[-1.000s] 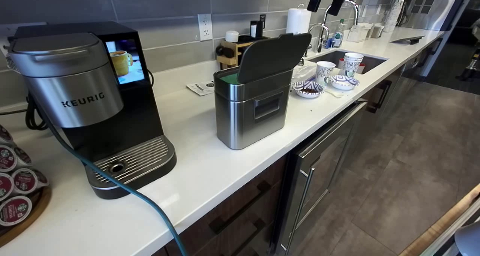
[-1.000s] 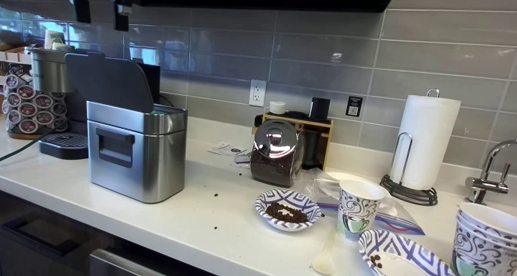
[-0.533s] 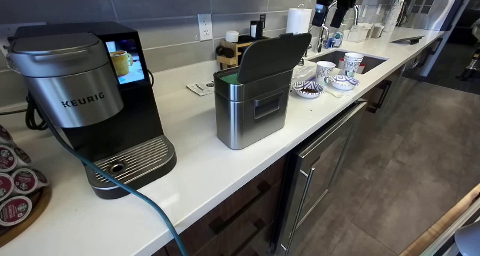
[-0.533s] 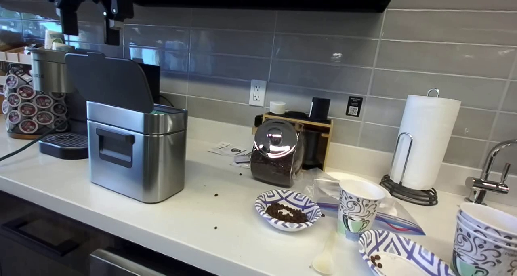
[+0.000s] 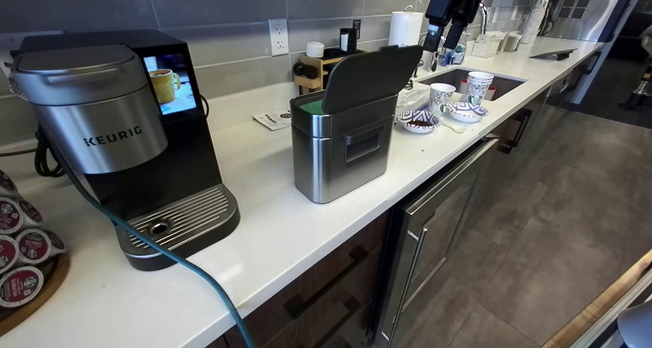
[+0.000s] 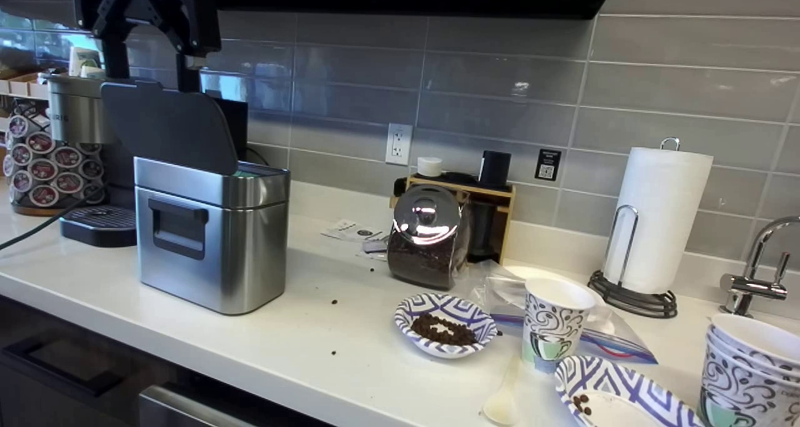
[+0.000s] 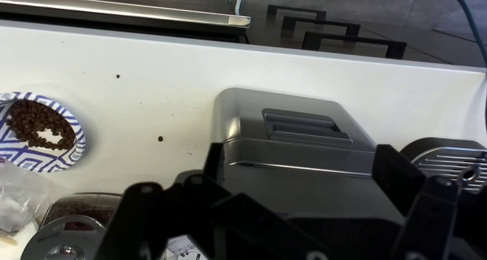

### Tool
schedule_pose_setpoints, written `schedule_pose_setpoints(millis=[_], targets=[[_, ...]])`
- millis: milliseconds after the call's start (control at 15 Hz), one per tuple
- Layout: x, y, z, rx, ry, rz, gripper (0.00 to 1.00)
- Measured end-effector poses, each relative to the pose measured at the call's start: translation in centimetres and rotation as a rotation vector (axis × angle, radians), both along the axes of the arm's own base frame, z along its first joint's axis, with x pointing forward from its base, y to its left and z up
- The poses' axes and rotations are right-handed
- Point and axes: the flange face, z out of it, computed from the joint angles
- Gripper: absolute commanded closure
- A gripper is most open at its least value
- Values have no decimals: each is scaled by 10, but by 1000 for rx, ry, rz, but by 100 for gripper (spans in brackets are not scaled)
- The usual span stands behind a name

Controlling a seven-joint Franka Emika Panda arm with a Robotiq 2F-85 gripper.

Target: Put the white container in the silver bin and close the silver bin

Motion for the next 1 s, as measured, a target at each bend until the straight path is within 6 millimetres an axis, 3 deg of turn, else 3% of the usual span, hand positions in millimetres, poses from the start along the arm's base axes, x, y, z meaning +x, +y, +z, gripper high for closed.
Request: schedule_pose_setpoints(millis=[1000], targets=[[34,-10,-21,48,-197,58,0]])
